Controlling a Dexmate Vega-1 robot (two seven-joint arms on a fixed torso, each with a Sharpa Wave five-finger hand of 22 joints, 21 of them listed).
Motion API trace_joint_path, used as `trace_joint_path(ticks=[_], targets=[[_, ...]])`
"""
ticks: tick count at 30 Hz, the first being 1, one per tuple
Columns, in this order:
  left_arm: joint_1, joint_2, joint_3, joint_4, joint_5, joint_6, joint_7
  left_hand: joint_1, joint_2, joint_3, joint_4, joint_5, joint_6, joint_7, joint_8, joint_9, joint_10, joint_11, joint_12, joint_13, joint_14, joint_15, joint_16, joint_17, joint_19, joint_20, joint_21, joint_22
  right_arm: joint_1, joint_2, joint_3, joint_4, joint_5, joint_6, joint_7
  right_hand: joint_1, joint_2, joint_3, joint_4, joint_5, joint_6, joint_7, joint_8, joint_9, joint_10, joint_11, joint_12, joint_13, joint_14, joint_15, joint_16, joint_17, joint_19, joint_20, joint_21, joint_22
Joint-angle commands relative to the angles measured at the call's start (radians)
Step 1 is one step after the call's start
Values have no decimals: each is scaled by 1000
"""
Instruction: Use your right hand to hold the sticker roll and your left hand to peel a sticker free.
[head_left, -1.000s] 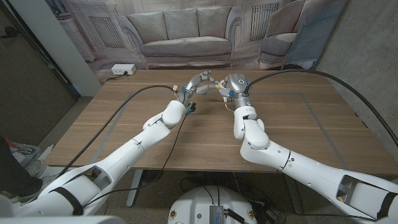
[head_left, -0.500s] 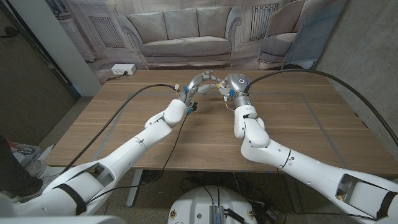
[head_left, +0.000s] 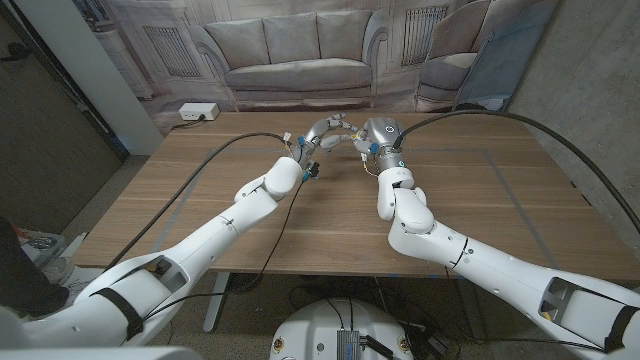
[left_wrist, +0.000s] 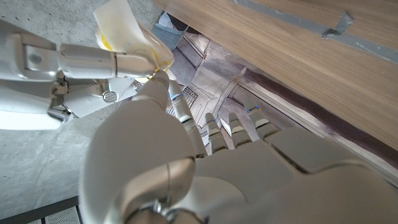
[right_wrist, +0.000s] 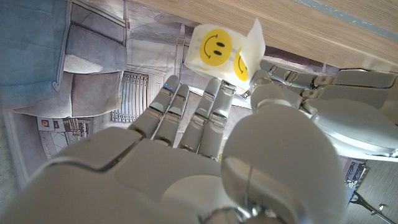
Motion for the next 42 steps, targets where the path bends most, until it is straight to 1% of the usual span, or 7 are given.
trace_joint_path(ticks=[1, 12, 19, 24, 25, 27, 42], targets=[[-20, -26, 10, 36, -11, -2, -1, -10, 7, -1, 2, 1, 17, 23, 1, 3, 16, 5, 1, 4, 1, 4, 0, 3, -6, 4, 2, 4, -4, -13, 12, 3, 12, 32, -21, 3, 11, 8, -4, 9, 18, -20, 3, 2, 0, -7, -4, 4, 9, -141, 6, 0, -1, 1, -3, 4], [-73, -44, 26, 113, -89, -60, -137, 31, 94, 47, -1, 19, 47, -5, -6, 0, 30, -13, 3, 4, 0, -8, 2, 7, -9, 1, 4, 6, -14, -24, 21, -2, 19, 53, -38, 1, 9, 8, -3, 10, 21, -24, 4, 2, 5, -11, -3, 4, 10, -147, 6, 0, -5, 2, -5, 4], [-67, -45, 27, 98, -68, -57, -103, 5, 78, 38, 2, 29, -32, -3, -48, 0, -26, 5, -14, 5, -32, 4, -9, 5, -43, 8, -4, 7, -20, -23, 23, -6, 16, 51, -46, 0, 8, 9, -3, 10, 20, -23, 4, 1, 5, -14, -4, 5, 11, -149, 6, 0, -7, 1, -6, 4], [-38, -55, 11, 71, -49, -42, -21, 14, 89, 48, -8, 31, 124, 12, 14, 13, 34, -2, 10, 4, 2, -6, 6, 3, -13, 12, 10, 7, -26, -26, 25, -13, 15, 52, -52, 0, 8, 9, -3, 11, 21, -24, 4, 1, 5, -14, -4, 5, 11, -152, 6, 0, -7, 1, -6, 4], [-43, -47, 15, 74, -52, -52, -40, 32, 108, 64, -16, 32, 219, 45, 64, 33, 69, -17, 19, 4, 29, -15, 13, 2, -3, 17, 17, 7, -27, -26, 25, -15, 14, 51, -52, 0, 7, 9, -3, 11, 21, -23, 4, 1, 6, -14, -4, 5, 12, -153, 6, 0, -7, 0, -6, 4], [-43, -37, 16, 58, -53, -35, -56, 35, 106, 66, -19, 30, 255, 58, 84, 41, 89, -24, 23, 4, 37, -23, 14, 1, 7, 12, 22, 7, -28, -26, 24, -17, 12, 50, -54, 0, 7, 10, -3, 11, 22, -24, 4, 0, 6, -14, -4, 5, 12, -153, 6, 0, -7, 0, -6, 4], [11, -37, -6, -9, -23, 5, 52, 57, 121, 89, -28, 29, 252, 114, 111, 81, 121, -48, 24, 4, 52, -41, 13, 0, 20, -5, 35, 8, -42, -39, 24, -39, 2, 56, -67, -1, 5, 11, -3, 12, 23, -24, 3, -1, 5, -16, -5, 5, 11, -154, 5, -1, -8, -2, -7, 4]])
